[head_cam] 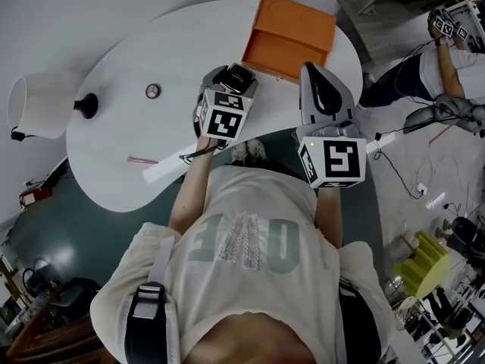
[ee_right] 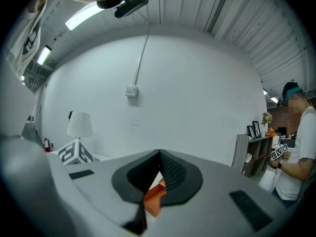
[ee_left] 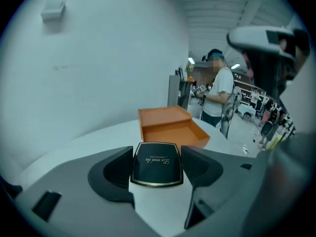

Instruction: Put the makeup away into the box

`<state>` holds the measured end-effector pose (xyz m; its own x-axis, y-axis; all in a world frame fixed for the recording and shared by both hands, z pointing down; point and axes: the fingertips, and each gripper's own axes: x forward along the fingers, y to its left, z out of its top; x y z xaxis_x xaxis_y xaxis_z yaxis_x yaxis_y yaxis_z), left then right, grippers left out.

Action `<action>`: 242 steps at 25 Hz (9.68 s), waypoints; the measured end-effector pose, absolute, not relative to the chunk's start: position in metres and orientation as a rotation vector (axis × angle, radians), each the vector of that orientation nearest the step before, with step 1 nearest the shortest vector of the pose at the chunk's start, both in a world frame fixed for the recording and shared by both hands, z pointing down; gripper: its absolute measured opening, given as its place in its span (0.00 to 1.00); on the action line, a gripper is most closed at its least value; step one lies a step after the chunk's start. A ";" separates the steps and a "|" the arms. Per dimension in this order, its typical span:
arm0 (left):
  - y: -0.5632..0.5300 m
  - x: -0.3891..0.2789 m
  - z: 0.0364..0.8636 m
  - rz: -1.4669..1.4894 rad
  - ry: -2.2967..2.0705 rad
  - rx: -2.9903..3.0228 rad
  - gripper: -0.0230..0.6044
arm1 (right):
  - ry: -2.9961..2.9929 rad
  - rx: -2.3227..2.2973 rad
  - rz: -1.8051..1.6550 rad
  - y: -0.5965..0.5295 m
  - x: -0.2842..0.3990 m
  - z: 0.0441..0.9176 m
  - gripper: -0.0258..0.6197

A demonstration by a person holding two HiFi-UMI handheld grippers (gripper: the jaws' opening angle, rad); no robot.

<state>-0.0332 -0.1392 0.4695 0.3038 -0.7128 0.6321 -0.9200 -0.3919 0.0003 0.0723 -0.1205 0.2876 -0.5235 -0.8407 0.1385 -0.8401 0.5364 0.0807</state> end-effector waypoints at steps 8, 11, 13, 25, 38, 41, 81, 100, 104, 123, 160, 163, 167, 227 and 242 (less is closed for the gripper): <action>-0.154 -0.032 0.368 0.599 -1.617 2.384 0.53 | -2.632 1.428 0.002 -0.119 0.067 0.287 0.05; -0.163 -0.027 0.371 0.635 -1.593 2.400 0.53 | -2.629 1.435 0.005 -0.120 0.067 0.286 0.05; -0.172 -0.020 0.378 0.666 -1.563 2.404 0.53 | -2.625 1.442 0.011 -0.122 0.070 0.287 0.05; -0.243 0.026 0.492 0.948 -1.294 2.219 0.53 | -2.551 1.545 0.132 -0.128 0.100 0.310 0.05; -0.263 0.049 0.548 1.061 -1.189 2.107 0.53 | -2.490 1.586 0.197 -0.132 0.122 0.331 0.05; -0.264 0.045 0.549 1.040 -1.219 2.085 0.53 | -2.486 1.584 0.197 -0.130 0.121 0.331 0.05; -0.067 -0.210 0.257 0.207 -2.461 1.763 0.05 | -2.984 0.700 -0.046 -0.103 -0.098 0.274 0.05; -0.060 -0.292 0.439 0.312 -2.167 1.475 0.53 | -2.910 0.684 -0.024 -0.090 -0.099 0.291 0.05; -0.064 -0.305 0.499 0.369 -2.067 1.387 0.53 | -2.869 0.720 -0.026 -0.087 -0.096 0.297 0.05; -0.094 -0.335 0.583 0.395 -1.985 1.184 0.38 | -2.791 0.644 -0.023 -0.071 -0.090 0.310 0.05; -0.141 -0.181 0.275 0.293 -2.299 2.047 0.38 | -2.969 0.953 0.161 -0.111 -0.051 0.269 0.05; -0.151 -0.162 0.278 0.306 -2.244 2.105 0.38 | -2.947 1.008 0.153 -0.116 -0.038 0.270 0.05; -0.169 -0.122 0.284 0.326 -2.108 2.224 0.38 | -2.864 1.114 0.148 -0.122 -0.010 0.283 0.05; -0.243 0.109 0.377 0.508 -1.364 2.598 0.05 | -2.460 1.857 0.288 -0.108 0.184 0.311 0.05; -0.142 -0.113 0.229 0.189 -2.155 2.309 0.05 | -2.940 1.149 -0.025 -0.132 0.012 0.231 0.05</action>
<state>-0.1133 -0.1422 0.2293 0.0653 -0.9953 0.0720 -0.9926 -0.0721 -0.0973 0.0123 -0.1325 0.2308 -0.7349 -0.6778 -0.0200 -0.6781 0.7349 0.0095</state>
